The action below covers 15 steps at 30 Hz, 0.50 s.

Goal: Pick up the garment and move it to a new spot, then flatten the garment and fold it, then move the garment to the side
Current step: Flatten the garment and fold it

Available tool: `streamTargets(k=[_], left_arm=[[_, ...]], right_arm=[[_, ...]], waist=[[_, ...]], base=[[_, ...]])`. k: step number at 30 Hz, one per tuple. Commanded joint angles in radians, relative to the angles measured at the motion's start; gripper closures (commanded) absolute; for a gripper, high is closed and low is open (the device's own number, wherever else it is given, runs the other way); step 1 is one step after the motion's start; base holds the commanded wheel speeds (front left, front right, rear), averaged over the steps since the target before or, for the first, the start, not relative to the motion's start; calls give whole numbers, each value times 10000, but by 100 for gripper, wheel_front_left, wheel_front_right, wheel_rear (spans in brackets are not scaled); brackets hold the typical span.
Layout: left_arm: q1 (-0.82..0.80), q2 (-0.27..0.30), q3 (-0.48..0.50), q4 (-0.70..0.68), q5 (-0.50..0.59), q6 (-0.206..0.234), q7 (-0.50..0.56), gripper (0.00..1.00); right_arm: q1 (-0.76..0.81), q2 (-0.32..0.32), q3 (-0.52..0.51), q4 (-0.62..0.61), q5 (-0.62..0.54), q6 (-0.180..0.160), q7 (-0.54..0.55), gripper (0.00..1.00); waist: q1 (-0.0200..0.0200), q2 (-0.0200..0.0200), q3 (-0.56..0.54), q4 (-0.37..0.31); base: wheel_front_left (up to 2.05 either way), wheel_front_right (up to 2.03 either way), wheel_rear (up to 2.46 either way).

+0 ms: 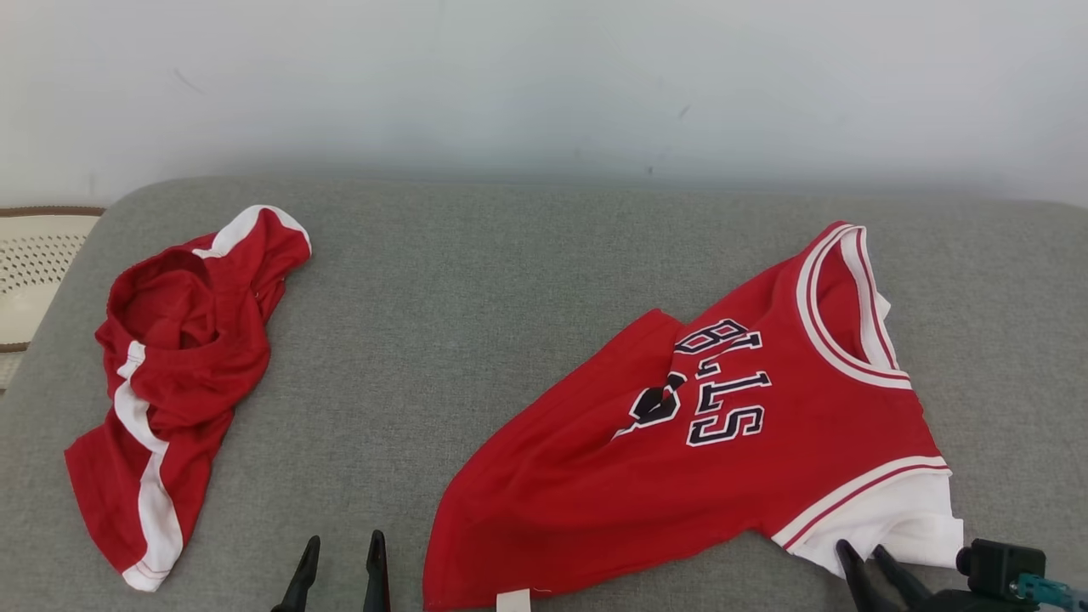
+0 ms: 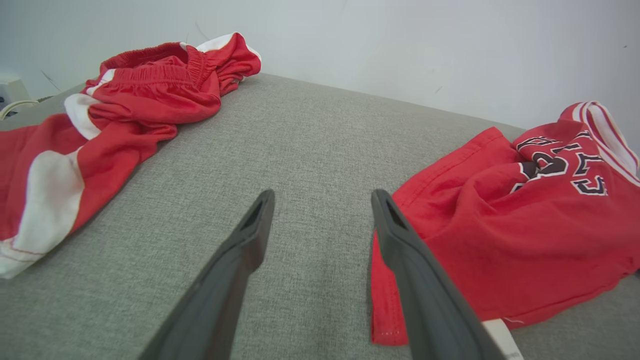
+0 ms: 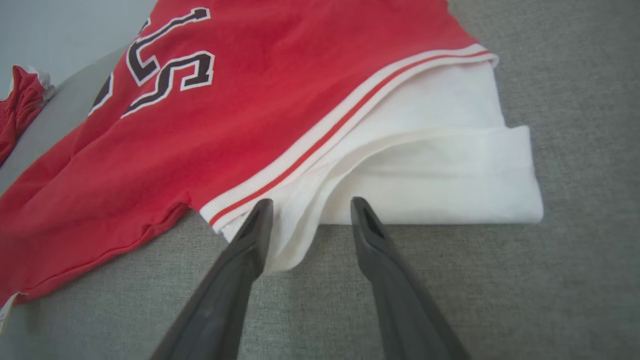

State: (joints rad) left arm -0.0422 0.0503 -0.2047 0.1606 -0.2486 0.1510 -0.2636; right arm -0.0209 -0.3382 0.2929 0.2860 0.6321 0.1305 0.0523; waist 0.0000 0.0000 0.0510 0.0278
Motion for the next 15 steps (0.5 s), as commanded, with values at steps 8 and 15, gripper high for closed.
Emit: streamTargets(k=[8,15], left_arm=[[188,6,-156,245,-37,-122,-14,0],[291,1,-62,281,-31,-155,-14,0]], right_arm=[[843,468,-275,-381,-256,5,-41,100],[2152,994,-716,-1448,-458,5,369,18]], waist=[[0,0,-381,369],[0,0,-589,325]], base=[[0,0,0],[0,0,0]])
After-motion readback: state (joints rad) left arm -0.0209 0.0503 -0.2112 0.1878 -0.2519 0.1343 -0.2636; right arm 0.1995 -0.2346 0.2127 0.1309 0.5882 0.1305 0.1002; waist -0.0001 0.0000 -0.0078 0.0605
